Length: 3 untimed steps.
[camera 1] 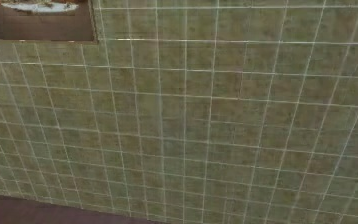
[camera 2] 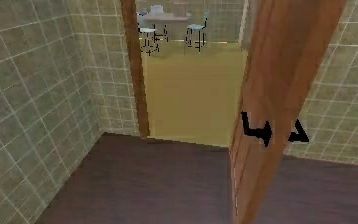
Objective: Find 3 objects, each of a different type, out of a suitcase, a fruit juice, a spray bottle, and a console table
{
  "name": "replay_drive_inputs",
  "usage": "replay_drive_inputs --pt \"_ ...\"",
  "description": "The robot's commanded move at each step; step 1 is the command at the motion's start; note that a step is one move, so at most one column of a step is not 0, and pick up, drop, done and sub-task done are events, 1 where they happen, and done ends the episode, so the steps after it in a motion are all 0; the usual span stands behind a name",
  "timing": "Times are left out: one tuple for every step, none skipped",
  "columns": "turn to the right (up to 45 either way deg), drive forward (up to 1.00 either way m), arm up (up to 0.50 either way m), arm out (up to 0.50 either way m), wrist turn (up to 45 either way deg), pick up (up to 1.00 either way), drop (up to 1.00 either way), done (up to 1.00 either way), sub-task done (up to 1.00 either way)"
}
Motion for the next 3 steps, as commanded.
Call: replay_drive_inputs --pt "45.0 0.0 0.0 0.0 0.0 0.0 0.0 0.0 0.0" --pt "18.0 0.0 0.0 0.0 0.0 0.0 0.0 0.0 0.0" --pt "0.0 0.5 0.0 0.0 0.0 0.0 0.0 0.0 0.0"
